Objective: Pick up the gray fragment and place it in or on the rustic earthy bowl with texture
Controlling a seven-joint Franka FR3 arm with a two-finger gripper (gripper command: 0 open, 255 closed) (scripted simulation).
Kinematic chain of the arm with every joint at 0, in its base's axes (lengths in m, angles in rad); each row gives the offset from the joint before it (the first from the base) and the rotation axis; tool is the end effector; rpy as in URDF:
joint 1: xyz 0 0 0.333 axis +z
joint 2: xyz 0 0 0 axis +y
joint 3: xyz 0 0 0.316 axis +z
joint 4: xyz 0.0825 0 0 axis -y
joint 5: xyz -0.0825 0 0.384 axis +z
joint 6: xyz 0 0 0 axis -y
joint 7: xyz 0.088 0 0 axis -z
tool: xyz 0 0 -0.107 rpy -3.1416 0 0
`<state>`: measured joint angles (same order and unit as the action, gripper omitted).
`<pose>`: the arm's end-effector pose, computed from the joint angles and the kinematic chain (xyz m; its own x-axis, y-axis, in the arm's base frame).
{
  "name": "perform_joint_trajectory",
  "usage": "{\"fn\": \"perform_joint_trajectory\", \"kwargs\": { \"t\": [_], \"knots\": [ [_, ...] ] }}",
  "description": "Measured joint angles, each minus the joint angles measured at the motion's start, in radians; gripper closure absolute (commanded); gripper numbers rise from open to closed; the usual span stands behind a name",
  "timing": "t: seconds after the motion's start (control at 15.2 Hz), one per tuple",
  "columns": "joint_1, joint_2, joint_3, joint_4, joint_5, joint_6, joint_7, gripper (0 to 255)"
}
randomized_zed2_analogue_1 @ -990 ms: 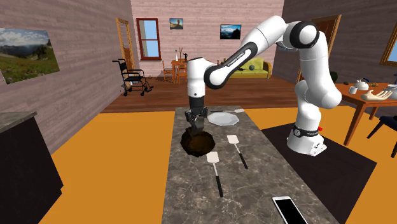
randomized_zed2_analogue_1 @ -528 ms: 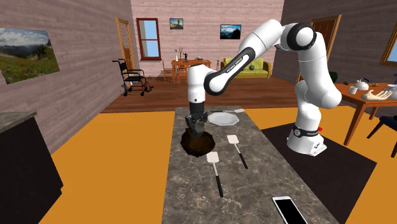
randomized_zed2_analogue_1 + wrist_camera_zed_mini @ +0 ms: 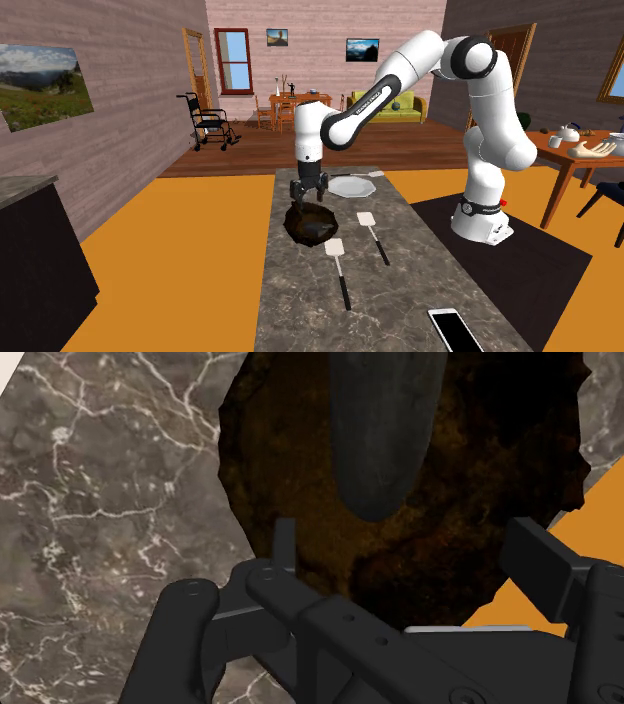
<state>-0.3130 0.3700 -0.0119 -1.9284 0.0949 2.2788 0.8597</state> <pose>0.5872 -0.1950 0.2954 0.3190 -0.9456 -0.0644 -0.9477 -0.3179 -0.0271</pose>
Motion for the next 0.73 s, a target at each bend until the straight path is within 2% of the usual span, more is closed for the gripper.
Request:
{"fn": "perform_joint_trajectory", "kwargs": {
  "t": [0.2, 0.46, 0.73],
  "knots": [
    [0.0, 0.0, 0.0, 0.0, 0.0, 0.0, 0.0, 0],
    [-0.001, -0.047, -0.003, 0.036, -0.005, -0.082, 0.005, 0],
    [-0.003, -0.064, -0.004, 0.042, -0.007, -0.106, 0.005, 0]
  ]
}}
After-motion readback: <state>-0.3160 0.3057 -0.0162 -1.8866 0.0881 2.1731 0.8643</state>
